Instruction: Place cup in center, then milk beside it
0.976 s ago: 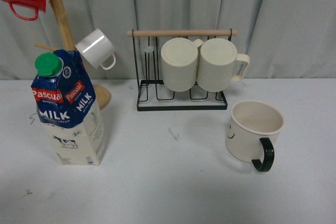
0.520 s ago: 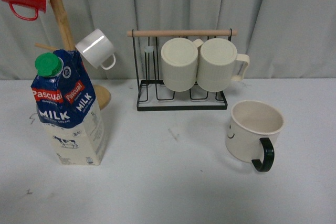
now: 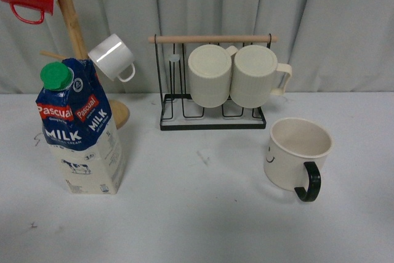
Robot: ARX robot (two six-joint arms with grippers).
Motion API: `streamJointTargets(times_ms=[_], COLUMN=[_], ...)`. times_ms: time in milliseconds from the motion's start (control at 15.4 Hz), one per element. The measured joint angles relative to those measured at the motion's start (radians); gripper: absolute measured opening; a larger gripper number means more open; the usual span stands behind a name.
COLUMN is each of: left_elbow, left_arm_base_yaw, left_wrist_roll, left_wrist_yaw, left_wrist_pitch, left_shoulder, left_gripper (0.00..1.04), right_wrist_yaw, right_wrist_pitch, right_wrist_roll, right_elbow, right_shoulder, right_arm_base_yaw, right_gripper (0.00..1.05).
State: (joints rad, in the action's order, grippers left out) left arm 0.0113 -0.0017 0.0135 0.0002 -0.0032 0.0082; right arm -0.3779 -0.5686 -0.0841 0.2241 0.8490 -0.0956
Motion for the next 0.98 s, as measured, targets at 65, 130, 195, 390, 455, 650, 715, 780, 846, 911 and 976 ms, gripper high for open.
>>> streamJointTargets(times_ms=[65, 130, 195, 390, 455, 650, 715, 780, 846, 911, 976], left_elbow=[0.0, 0.0, 0.0, 0.0, 0.0, 0.0, 0.0, 0.0, 0.0, 0.0, 0.0], left_arm_base_yaw=[0.0, 0.0, 0.0, 0.0, 0.0, 0.0, 0.0, 0.0, 0.0, 0.0, 0.0], left_wrist_roll=[0.0, 0.0, 0.0, 0.0, 0.0, 0.0, 0.0, 0.0, 0.0, 0.0, 0.0], left_wrist_yaw=[0.0, 0.0, 0.0, 0.0, 0.0, 0.0, 0.0, 0.0, 0.0, 0.0, 0.0], left_wrist_pitch=[0.0, 0.0, 0.0, 0.0, 0.0, 0.0, 0.0, 0.0, 0.0, 0.0, 0.0], left_shoulder=[0.0, 0.0, 0.0, 0.0, 0.0, 0.0, 0.0, 0.0, 0.0, 0.0, 0.0], left_gripper=[0.98, 0.98, 0.98, 0.98, 0.98, 0.98, 0.98, 0.98, 0.98, 0.98, 0.98], right_wrist_yaw=[0.105, 0.203, 0.286, 0.435, 0.456, 0.46, 0.459, 0.458, 0.453, 0.453, 0.452], right_wrist_pitch=[-0.081, -0.097, -0.041, 0.112, 0.148, 0.183, 0.188, 0.192, 0.204, 0.201, 0.198], right_wrist_roll=[-0.028, -0.054, -0.087, -0.164, -0.195, -0.242, -0.256, -0.266, -0.28, -0.294, -0.306], right_elbow=[0.072, 0.159, 0.25, 0.471, 0.514, 0.573, 0.58, 0.583, 0.588, 0.594, 0.602], right_shoulder=[0.179, 0.342, 0.478, 0.774, 0.831, 0.907, 0.933, 0.951, 0.97, 0.998, 1.017], right_arm_base_yaw=[0.039, 0.09, 0.133, 0.202, 0.214, 0.236, 0.247, 0.254, 0.262, 0.272, 0.275], right_gripper=[0.98, 0.98, 0.98, 0.98, 0.98, 0.98, 0.98, 0.98, 0.98, 0.98, 0.98])
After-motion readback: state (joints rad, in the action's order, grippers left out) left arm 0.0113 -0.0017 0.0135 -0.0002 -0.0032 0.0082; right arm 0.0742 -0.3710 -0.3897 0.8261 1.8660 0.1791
